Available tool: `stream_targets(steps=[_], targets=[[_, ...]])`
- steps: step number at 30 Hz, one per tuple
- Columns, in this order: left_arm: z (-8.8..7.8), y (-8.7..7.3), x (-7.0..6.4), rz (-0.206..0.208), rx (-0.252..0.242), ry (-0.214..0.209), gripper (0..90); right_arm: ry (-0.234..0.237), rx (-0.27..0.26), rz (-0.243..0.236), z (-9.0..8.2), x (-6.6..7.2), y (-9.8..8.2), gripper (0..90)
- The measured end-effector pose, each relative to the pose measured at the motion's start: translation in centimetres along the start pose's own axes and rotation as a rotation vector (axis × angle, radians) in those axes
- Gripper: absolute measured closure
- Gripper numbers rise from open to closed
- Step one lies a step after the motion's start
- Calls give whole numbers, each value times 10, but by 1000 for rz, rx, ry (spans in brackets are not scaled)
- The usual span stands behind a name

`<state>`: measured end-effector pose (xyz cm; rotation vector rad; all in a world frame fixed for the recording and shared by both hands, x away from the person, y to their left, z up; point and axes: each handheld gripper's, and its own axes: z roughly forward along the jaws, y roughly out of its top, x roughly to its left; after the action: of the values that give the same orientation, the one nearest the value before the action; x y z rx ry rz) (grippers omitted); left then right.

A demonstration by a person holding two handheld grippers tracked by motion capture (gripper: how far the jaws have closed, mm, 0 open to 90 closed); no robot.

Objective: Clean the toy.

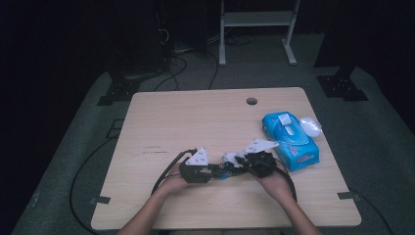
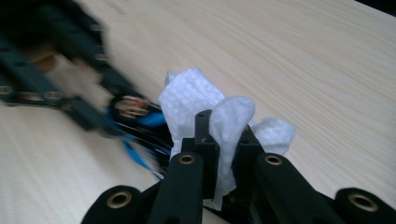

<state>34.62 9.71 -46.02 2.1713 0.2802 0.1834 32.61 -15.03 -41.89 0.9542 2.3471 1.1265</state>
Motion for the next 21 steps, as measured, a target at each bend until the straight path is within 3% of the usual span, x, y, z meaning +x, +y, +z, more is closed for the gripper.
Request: stream_targets(steps=[4,7,10,14,16,18,21], targets=[[0,1,1,6,5,3,704,-14,-13,102,-17,-23,-12,842],[1,1,3,-1,4,2,703,7,-10,111,-18,-25,-17,841],[2,1,2,0,3,6,704,31,-6,78,-10,-13,-8,842],[2,1,2,-4,-1,2,704,100,-3,20,9,12,7,841],[0,-1,4,-6,-2,2,702,81,-2,-24,15,23,13,841],[-1,-2,4,-5,-1,3,704,126,-2,-8,17,23,16,841],[-1,-1,4,5,5,5,704,65,20,-28,11,16,14,841]])
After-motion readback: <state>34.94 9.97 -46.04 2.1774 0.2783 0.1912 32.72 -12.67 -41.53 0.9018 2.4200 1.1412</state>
